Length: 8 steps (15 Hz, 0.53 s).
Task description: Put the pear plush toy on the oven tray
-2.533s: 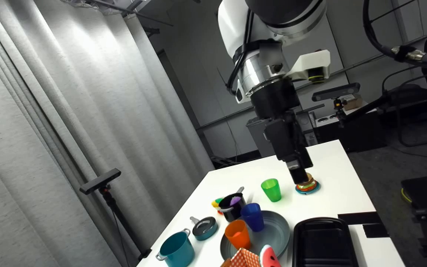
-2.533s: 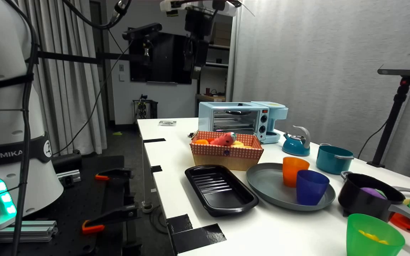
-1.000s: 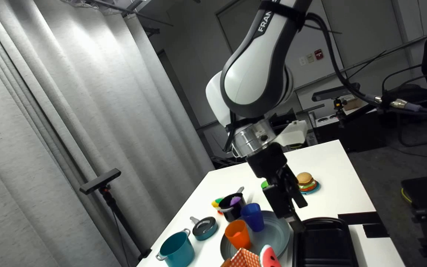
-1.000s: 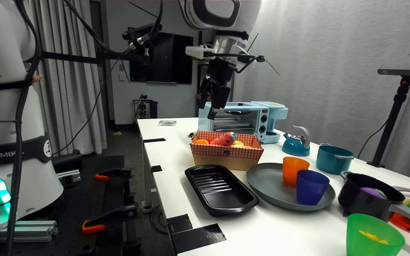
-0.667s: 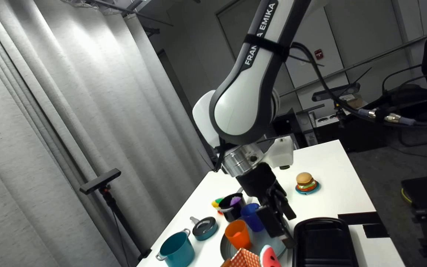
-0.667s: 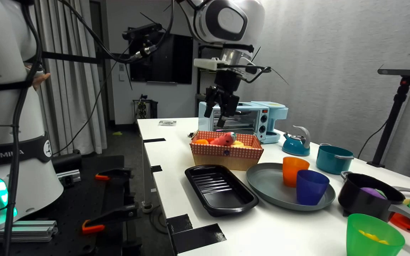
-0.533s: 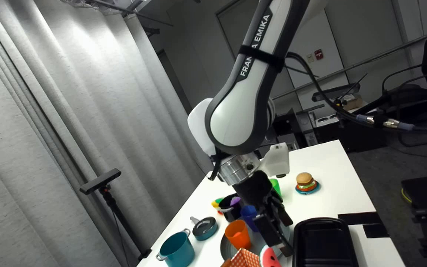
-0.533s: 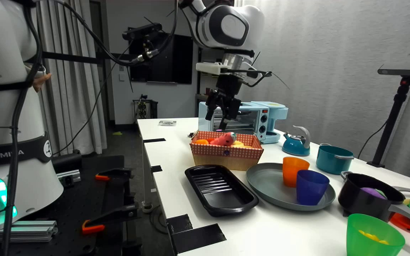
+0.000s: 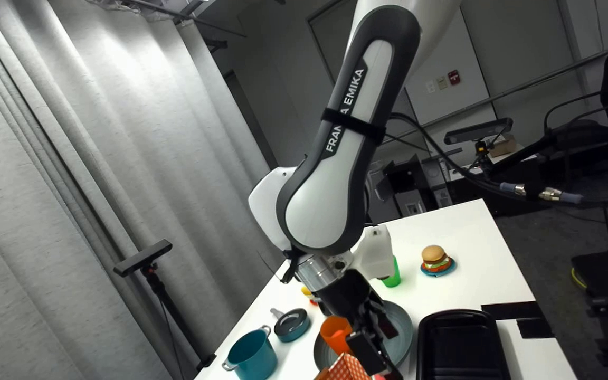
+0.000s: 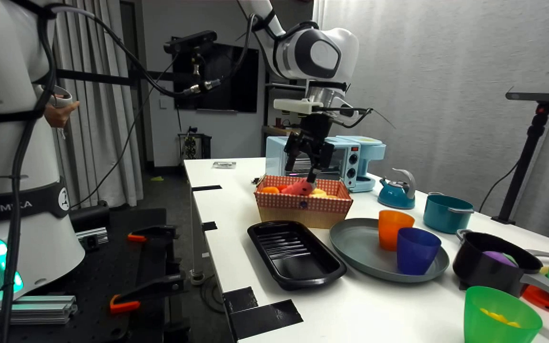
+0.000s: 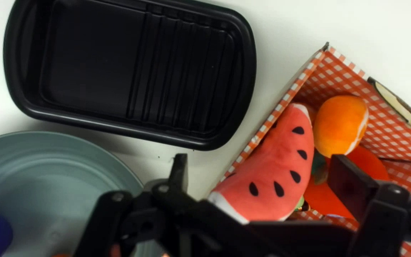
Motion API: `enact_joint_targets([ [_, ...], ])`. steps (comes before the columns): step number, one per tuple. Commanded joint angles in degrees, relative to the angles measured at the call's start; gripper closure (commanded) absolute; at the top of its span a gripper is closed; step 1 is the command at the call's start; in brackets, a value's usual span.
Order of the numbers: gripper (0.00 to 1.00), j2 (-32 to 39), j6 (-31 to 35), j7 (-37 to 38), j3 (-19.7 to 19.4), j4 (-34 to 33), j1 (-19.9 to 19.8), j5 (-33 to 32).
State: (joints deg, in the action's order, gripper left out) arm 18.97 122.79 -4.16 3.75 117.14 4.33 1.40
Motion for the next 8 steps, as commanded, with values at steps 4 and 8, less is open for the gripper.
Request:
enact_joint_targets([
  [4,0.0,5.78,0.11,-0.5,0.02,-6.92,0.26,-3.38],
  [8,0.0,7.84,-0.14,0.33,-0.32,-8.47,0.49,-4.37],
])
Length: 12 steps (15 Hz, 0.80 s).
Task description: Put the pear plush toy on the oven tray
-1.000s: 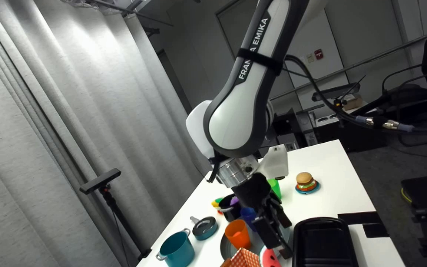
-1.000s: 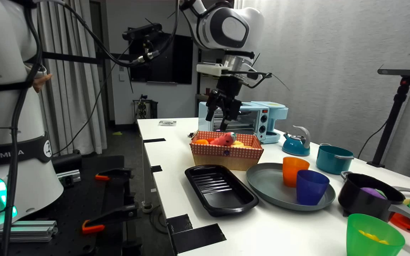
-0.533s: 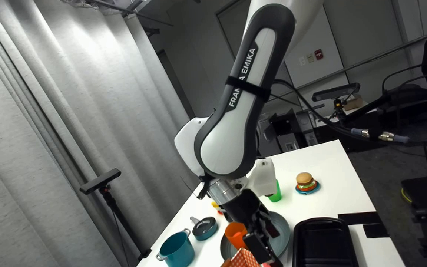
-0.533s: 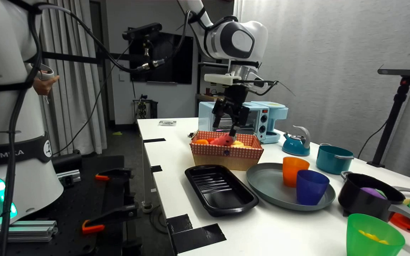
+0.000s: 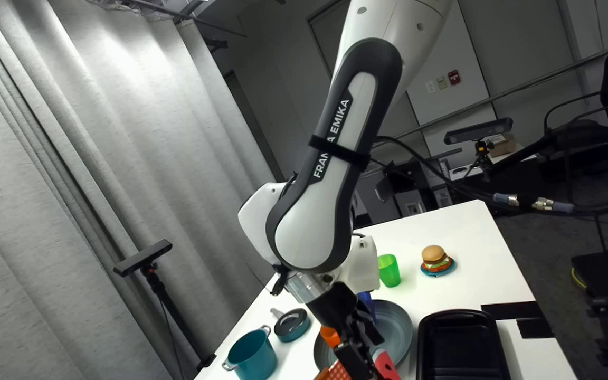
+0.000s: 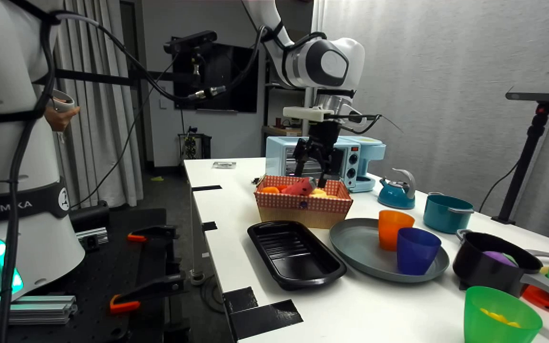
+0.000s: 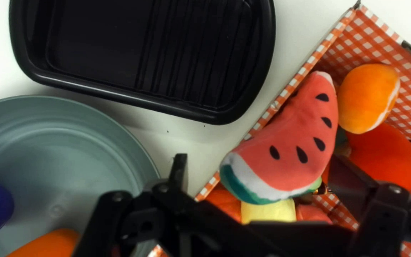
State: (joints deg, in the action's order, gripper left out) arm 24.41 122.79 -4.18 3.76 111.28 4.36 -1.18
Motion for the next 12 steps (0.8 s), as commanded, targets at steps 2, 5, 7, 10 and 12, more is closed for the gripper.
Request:
enact_joint_targets([
  [2,0.2,3.06,-0.24,0.63,-0.45,-2.93,0.58,-2.46],
  [5,0.51,3.77,-0.17,1.2,-0.67,-3.29,0.72,-3.18],
  [7,0.66,3.93,-0.12,1.44,-0.73,-3.46,0.83,-3.49],
  [10,0.87,3.48,0.29,1.99,-0.84,-3.09,1.21,-4.11],
  [12,0.98,2.66,0.44,2.63,-0.87,-2.25,1.74,-4.81],
])
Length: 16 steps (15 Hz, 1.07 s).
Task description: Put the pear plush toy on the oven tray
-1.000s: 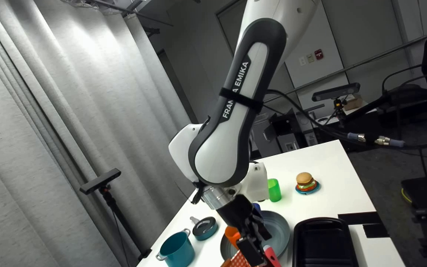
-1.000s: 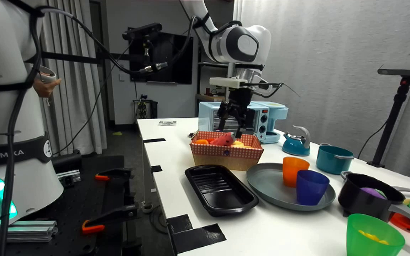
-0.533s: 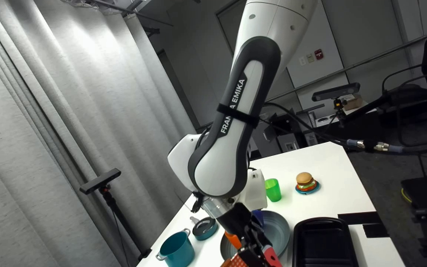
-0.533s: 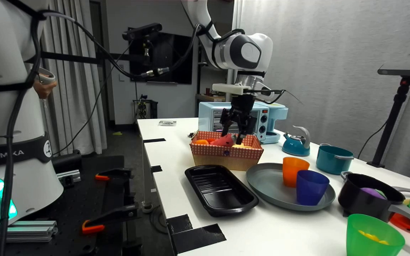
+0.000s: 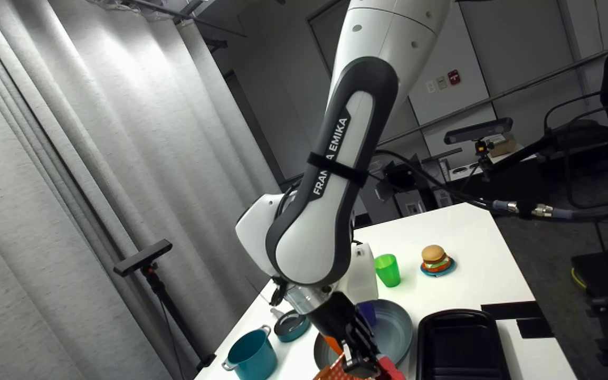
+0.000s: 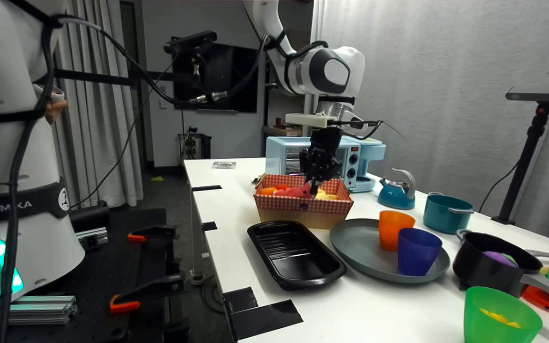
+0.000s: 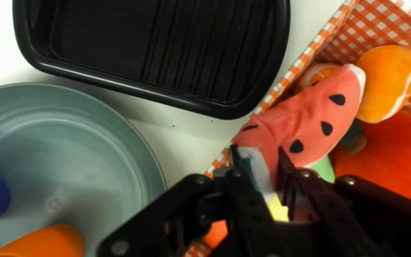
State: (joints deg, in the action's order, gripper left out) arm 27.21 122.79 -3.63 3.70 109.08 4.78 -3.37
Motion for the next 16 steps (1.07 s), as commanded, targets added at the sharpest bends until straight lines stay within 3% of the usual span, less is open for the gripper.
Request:
enact_joint_targets([
  [1,0.99,-0.86,0.14,2.54,-0.73,0.66,1.62,-2.94],
  [8,0.97,-8.12,-1.91,5.43,0.55,5.92,4.03,-3.01],
  [16,0.97,-20.7,-0.69,8.15,0.17,13.1,4.26,-8.28],
])
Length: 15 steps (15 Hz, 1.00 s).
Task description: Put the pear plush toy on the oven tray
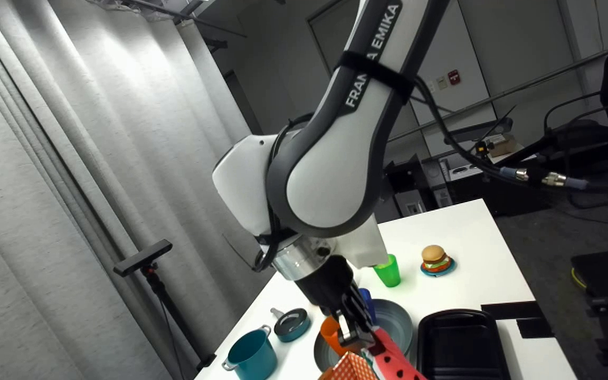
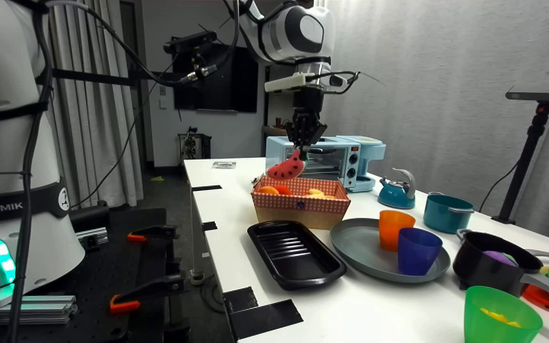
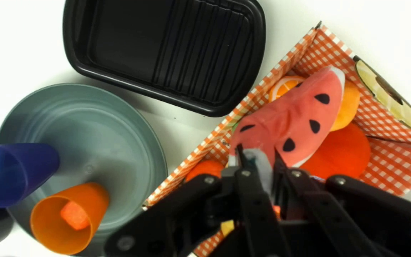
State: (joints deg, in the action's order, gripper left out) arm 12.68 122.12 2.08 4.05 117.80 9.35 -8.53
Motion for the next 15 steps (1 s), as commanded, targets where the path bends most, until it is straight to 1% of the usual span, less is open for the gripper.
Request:
enact_joint_targets([
  [1,0.97,-7.69,0.18,2.83,-0.35,5.22,-0.69,-3.74],
  [5,0.97,-13.08,2.27,3.92,-1.2,8.56,-2.73,-5.11],
  [9,0.97,-16.57,4.11,4.68,-2.48,10.8,-5.41,-5.67],
  [12,0.97,-17.8,5.24,5.15,-3.64,12.02,-7.59,-6.0],
  [15,0.97,-17.56,5.28,5.72,-4.7,12.63,-9.43,-6.69],
])
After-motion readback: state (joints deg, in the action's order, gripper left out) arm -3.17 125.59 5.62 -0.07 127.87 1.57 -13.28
